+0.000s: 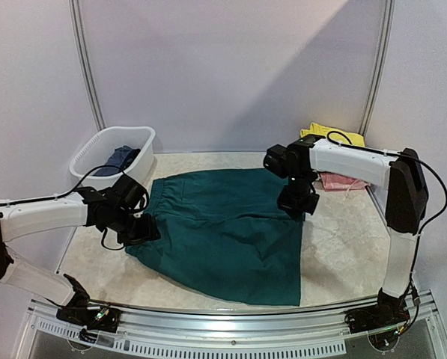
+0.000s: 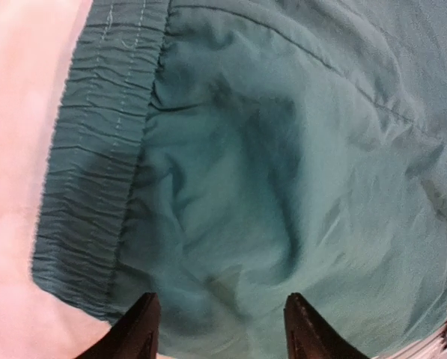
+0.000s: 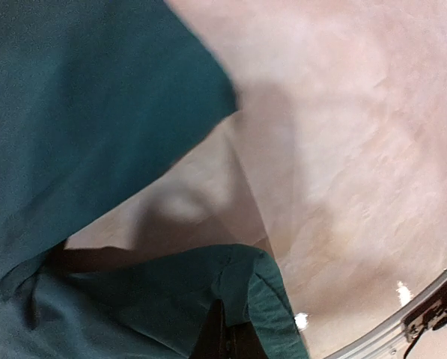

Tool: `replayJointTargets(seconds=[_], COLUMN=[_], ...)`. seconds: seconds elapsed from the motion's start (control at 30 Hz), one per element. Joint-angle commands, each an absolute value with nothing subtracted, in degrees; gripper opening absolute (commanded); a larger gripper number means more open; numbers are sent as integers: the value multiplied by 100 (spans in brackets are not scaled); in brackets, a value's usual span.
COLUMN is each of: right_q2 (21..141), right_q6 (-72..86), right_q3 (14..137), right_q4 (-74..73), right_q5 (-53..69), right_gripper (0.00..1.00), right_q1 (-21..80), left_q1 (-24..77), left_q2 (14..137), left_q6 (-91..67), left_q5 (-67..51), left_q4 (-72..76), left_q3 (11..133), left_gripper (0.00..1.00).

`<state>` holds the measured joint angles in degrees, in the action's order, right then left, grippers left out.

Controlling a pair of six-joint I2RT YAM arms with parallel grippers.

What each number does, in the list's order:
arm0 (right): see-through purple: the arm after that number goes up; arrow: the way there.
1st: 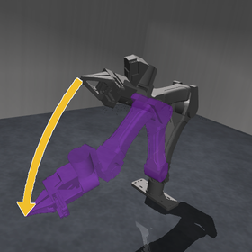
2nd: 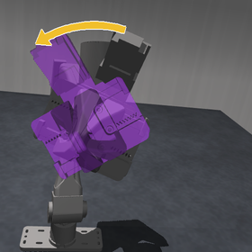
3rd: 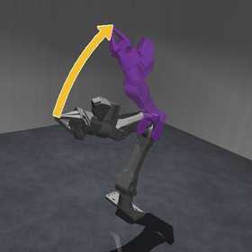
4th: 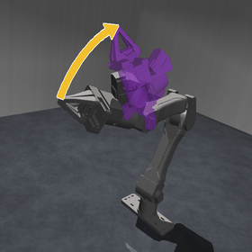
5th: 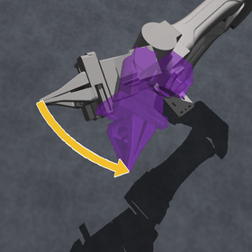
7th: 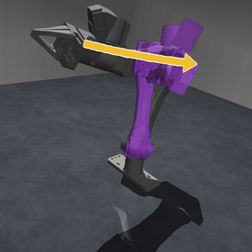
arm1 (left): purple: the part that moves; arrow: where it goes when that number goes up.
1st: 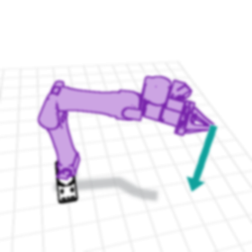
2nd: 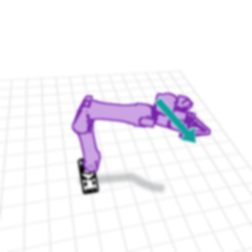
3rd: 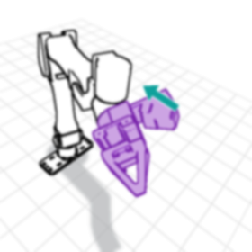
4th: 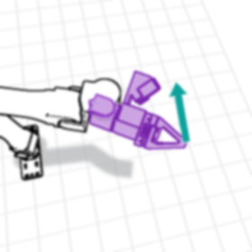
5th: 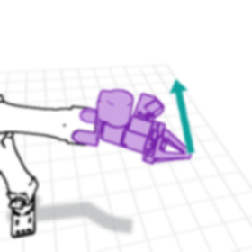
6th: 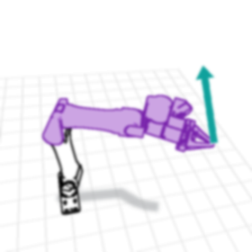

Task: Fold and stack the mixed laundry pile
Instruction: Smooth out the flattened shorts at the center of the board, then pick up the flattened shorts from the center of the board.

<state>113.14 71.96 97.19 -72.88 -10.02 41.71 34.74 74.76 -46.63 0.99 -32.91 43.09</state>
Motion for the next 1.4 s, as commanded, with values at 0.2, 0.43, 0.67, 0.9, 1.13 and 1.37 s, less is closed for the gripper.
replayJointTargets(seconds=[0.2, 0.43, 0.67, 0.9, 1.13, 1.37], right_q2=[9907, 8998, 8526, 8121, 7626, 6748], right_q6=[6390, 6023, 5580, 5337, 5345, 5729], right_q3=[7789, 6715, 6126, 5365, 4835, 3990], right_q4=[-7116, -6347, -5658, -4745, -4934, -5015], right_q5=[-1274, -891, -420, 41, 663, 1522], right_gripper=[50, 91, 82, 76, 74, 67], right_q1=[3652, 3639, 3647, 3631, 3638, 3654], left_q1=[3394, 3113, 3103, 3103, 3106, 3103], left_q2=[6892, 6862, 7166, 7418, 6966, 6873], left_q6=[-4742, -4571, -4510, -4686, -4976, -5184], left_q5=[944, 408, -65, -227, -345, -386], left_q4=[-4395, -3953, -3395, -3360, -3553, -3390], left_q3=[4431, 4164, 3876, 3749, 3464, 3195], left_gripper=[87, 83, 77, 65, 58, 49])
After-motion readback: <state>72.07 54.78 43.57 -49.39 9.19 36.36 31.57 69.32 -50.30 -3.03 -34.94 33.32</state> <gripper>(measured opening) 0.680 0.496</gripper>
